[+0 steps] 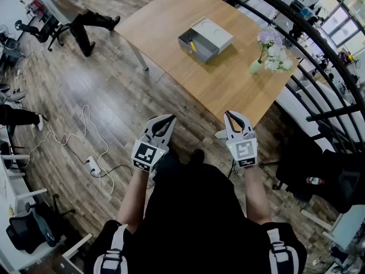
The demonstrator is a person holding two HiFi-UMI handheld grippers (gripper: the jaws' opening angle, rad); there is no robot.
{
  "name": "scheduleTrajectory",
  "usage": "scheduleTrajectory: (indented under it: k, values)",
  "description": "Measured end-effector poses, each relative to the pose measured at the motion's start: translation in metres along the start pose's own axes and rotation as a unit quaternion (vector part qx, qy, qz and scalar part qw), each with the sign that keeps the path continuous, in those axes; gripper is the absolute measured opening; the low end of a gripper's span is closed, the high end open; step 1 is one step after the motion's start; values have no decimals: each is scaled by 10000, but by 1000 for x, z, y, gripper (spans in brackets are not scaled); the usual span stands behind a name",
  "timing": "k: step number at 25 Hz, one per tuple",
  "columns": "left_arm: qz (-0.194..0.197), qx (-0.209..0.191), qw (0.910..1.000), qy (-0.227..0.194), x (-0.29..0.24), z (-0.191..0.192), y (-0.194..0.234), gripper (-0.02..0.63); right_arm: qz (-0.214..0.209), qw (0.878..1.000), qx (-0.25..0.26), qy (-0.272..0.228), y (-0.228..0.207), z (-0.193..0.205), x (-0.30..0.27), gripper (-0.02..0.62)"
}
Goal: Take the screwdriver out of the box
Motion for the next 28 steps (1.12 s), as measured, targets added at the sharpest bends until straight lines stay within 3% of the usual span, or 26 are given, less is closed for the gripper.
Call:
scheduleTrajectory:
  k: [19,28]
  values:
    - [-210,-42,9997,85,30,7,13,21,-327,9992,-105,-219,30,-10,-18,32]
    - [-252,100,9995,136,33,18,29,21,-283,9991,-146,-284,35,-13,-35,32]
Point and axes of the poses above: the fingertips, and each gripper's own axes: x backward along the fingers, y to its left, z out of its underside, the point moved 1 cm from there along x, backward along the fingers, and after that the axes turned 8 degrees about -y, right-handed, at the moved point
